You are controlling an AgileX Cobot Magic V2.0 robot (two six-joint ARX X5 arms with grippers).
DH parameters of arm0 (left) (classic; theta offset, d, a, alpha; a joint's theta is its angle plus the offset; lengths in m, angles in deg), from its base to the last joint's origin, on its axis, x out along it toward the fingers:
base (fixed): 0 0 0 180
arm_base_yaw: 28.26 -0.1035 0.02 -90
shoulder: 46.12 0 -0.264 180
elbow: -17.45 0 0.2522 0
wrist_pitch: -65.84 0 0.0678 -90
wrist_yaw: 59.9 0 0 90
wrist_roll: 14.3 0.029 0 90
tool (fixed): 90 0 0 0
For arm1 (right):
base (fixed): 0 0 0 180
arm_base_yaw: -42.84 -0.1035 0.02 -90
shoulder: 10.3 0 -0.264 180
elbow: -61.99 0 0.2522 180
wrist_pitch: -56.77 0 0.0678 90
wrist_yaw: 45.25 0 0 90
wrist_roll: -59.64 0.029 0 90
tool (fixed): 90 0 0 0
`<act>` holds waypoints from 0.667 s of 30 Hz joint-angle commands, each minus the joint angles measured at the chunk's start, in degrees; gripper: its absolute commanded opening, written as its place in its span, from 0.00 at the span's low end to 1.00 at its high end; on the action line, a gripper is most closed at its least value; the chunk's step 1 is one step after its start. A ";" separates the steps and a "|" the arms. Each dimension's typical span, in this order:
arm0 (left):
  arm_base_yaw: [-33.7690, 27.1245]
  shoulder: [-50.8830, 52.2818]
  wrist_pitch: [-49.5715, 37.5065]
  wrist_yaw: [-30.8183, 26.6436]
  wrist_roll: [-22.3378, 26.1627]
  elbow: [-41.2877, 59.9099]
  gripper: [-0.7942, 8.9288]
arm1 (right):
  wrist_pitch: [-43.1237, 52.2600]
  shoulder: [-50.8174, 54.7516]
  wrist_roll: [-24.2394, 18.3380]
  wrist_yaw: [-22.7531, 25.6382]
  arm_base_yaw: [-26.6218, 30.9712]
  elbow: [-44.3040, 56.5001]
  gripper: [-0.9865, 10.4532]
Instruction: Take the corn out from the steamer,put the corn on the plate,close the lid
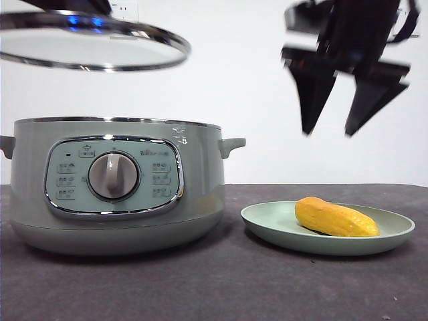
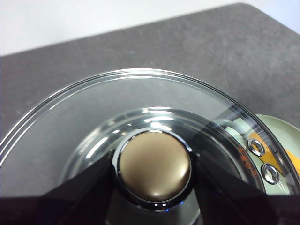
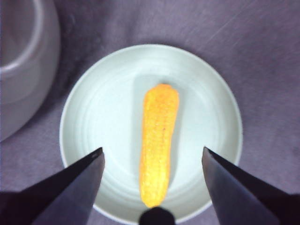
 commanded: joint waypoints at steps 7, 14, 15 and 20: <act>2.10 -7.45 -4.76 0.07 -1.03 -0.57 0.07 | -2.73 9.53 0.57 0.28 0.31 0.42 0.39; 2.71 -12.11 -5.35 0.04 -1.14 -0.57 0.07 | -4.35 12.70 0.57 0.39 0.31 0.42 0.39; 2.71 -12.55 -5.29 0.07 -1.16 -0.57 0.07 | -4.44 12.81 0.57 0.42 0.31 0.42 0.39; 2.71 -13.49 -4.96 1.29 -1.53 -0.57 0.07 | -4.48 12.87 0.57 0.39 0.31 0.42 0.39</act>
